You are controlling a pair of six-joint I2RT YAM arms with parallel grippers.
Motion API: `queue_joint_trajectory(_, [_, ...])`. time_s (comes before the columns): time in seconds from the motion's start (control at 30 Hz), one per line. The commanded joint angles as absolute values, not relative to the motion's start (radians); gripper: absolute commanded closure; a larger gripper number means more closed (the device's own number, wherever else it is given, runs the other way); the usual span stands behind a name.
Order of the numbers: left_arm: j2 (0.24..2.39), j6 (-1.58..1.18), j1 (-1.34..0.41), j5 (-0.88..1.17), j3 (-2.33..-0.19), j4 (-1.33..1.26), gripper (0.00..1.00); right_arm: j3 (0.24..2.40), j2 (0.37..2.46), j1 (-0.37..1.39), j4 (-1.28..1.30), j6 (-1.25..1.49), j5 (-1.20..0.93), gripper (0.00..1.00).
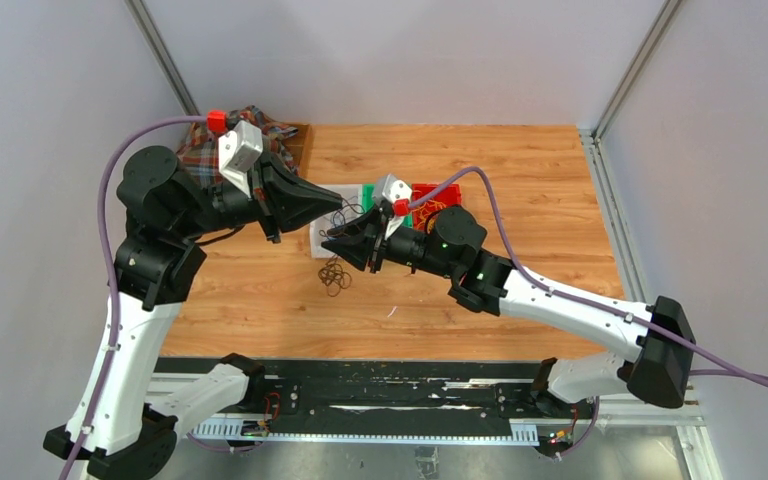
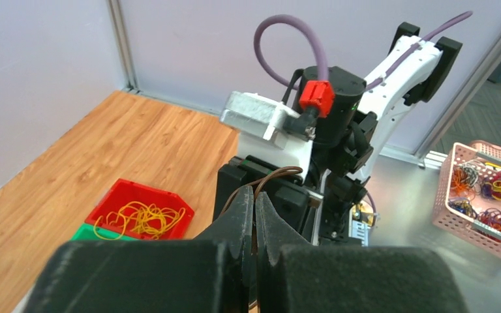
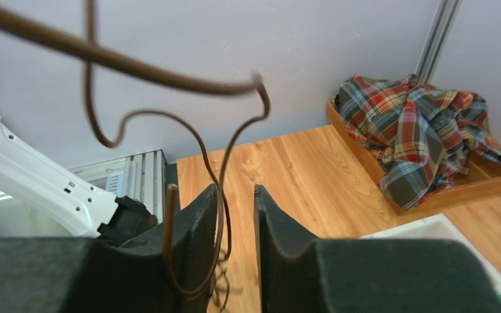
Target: Untangle the cables
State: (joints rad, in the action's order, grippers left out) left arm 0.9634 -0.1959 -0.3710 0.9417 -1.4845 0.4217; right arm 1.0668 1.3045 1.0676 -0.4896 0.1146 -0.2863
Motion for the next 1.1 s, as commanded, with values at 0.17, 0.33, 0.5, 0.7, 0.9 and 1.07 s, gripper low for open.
queue_joint_trajectory(0.17, [0.944,-0.350,-0.377,0.961,-1.494,0.279,1.00,1.013,1.344,1.060,-0.604,0.211,-0.286,0.76])
queue_joint_trajectory(0.33, [0.938,-0.396,-0.377,0.951,-1.496,0.240,1.00,1.003,1.369,1.060,-0.641,0.251,-0.295,0.75])
queue_joint_trajectory(0.5, [0.941,-0.404,-0.376,0.940,-1.508,0.222,1.00,0.969,1.403,1.061,-0.661,0.279,-0.281,0.74])
queue_joint_trajectory(0.7, [0.969,-0.388,-0.377,0.925,-1.546,0.223,1.00,0.901,1.472,1.063,-0.720,0.310,-0.238,0.74])
queue_joint_trajectory(0.9, [0.997,-0.394,-0.377,0.926,-1.584,0.206,1.00,0.856,1.526,1.068,-0.728,0.311,-0.160,0.76])
queue_joint_trajectory(1.07, [1.018,-0.353,-0.376,0.908,-1.661,0.218,1.00,0.789,1.549,1.068,-0.765,0.324,-0.118,0.76])
